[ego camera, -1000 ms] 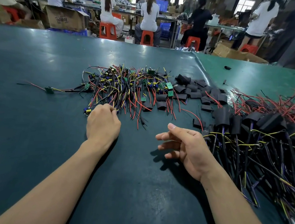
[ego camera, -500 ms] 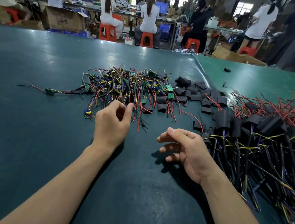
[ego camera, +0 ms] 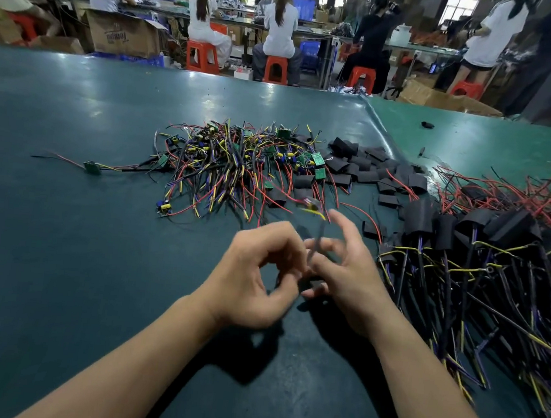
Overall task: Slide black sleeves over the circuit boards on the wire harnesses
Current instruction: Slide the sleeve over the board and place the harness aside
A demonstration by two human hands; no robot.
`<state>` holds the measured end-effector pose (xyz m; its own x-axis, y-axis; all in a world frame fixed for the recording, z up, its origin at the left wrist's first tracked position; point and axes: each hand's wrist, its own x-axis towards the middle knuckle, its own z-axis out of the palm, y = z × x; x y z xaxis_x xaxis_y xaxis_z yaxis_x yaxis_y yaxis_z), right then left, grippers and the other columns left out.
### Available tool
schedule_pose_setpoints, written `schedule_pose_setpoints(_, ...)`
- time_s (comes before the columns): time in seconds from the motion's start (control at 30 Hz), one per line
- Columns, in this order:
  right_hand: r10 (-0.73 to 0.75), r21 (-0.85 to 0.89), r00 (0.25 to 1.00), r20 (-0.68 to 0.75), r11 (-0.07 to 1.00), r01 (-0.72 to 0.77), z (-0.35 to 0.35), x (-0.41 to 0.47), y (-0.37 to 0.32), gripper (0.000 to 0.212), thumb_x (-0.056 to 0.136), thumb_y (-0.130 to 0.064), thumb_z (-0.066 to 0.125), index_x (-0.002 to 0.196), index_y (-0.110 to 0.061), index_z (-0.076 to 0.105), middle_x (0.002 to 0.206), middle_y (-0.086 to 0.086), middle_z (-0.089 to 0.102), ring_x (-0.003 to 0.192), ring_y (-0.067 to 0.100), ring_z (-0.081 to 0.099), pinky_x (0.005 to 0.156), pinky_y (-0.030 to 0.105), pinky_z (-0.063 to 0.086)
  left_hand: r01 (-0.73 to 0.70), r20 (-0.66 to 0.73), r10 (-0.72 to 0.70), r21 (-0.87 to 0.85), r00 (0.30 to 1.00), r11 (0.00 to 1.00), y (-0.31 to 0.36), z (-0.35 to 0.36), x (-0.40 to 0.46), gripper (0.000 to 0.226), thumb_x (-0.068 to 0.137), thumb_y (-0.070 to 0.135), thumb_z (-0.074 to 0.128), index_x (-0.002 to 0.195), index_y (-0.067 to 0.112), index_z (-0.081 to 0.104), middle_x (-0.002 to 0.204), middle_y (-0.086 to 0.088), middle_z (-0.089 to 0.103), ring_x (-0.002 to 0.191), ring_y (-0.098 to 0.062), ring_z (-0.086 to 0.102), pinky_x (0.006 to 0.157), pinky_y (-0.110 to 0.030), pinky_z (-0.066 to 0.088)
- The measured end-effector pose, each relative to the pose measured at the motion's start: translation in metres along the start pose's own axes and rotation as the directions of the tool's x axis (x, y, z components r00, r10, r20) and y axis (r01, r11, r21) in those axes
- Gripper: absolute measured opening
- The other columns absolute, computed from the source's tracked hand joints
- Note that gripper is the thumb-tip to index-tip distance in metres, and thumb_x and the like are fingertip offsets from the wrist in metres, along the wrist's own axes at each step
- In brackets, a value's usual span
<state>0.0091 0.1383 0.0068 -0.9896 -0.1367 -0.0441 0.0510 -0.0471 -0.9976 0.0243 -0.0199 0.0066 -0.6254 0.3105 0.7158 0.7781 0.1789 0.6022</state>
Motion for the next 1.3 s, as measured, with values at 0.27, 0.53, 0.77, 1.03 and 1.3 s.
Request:
schedule_pose_setpoints(0.27, -0.303, -0.269, 0.876, -0.374, 0.94, 0.21, -0.002, 0.009, 0.012, 0.022, 0.098, -0.02, 0.059, 0.113, -0.032, 0.068, 0.068, -0.004, 0.064, 0.052, 0.011, 0.059, 0.045, 0.031, 0.052, 0.053, -0.225, -0.06, -0.036, 0.972, 0.998, -0.009, -0.001, -0.001, 0.013, 0.09, 0.016, 0.053, 0.089, 0.006, 0.06, 0.075, -0.001, 0.059, 0.065, -0.02, 0.058, 0.063, -0.03, 0.048)
schedule_pose_setpoints(0.53, -0.417, -0.424, 0.738, -0.53, 0.885, 0.195, -0.01, 0.01, 0.007, 0.037, 0.097, -0.053, 0.048, 0.073, -0.027, 0.058, 0.082, 0.004, 0.063, 0.081, 0.031, 0.065, 0.076, 0.056, 0.054, 0.196, -0.383, -0.1, 0.223, 0.918, 0.955, -0.029, -0.009, 0.006, 0.046, 0.097, 0.028, 0.047, 0.057, 0.01, 0.061, 0.052, -0.003, 0.056, 0.048, -0.024, 0.057, 0.05, -0.038, 0.046)
schedule_pose_setpoints(0.77, -0.361, -0.439, 0.767, -0.53, 0.891, 0.116, -0.006, 0.011, 0.01, 0.033, 0.085, -0.018, 0.073, 0.074, -0.027, 0.043, 0.065, -0.007, 0.053, 0.071, 0.021, 0.055, 0.07, 0.031, 0.043, 0.278, -0.342, -0.188, 0.235, 0.921, 0.931, -0.029, -0.004, 0.006, 0.046, 0.096, 0.025, 0.054, 0.054, 0.008, 0.062, 0.046, -0.005, 0.054, 0.045, -0.024, 0.054, 0.051, -0.04, 0.044)
schedule_pose_setpoints(1.03, -0.362, -0.534, 0.842, -0.399, 0.839, 0.107, -0.009, 0.01, 0.01, 0.023, 0.096, -0.028, 0.057, 0.118, -0.022, 0.064, 0.063, -0.003, 0.06, 0.083, 0.029, 0.062, 0.081, 0.033, 0.046, 0.279, -0.376, -0.176, 0.24, 0.91, 0.93, -0.03, -0.008, 0.006, 0.047, 0.096, 0.024, 0.055, 0.053, 0.008, 0.062, 0.044, -0.004, 0.052, 0.042, -0.023, 0.051, 0.047, -0.04, 0.041)
schedule_pose_setpoints(1.3, -0.3, -0.468, 0.848, -0.437, 0.881, 0.07, -0.007, 0.016, 0.013, 0.042, 0.1, -0.034, 0.049, 0.137, -0.015, 0.05, 0.097, 0.009, 0.073, 0.095, 0.029, 0.069, 0.09, 0.049, 0.052, 0.281, -0.385, -0.164, 0.271, 0.908, 0.921, -0.03, -0.009, 0.006, 0.046, 0.096, 0.023, 0.056, 0.053, 0.008, 0.062, 0.045, 0.0, 0.054, 0.043, -0.018, 0.052, 0.048, -0.036, 0.042)
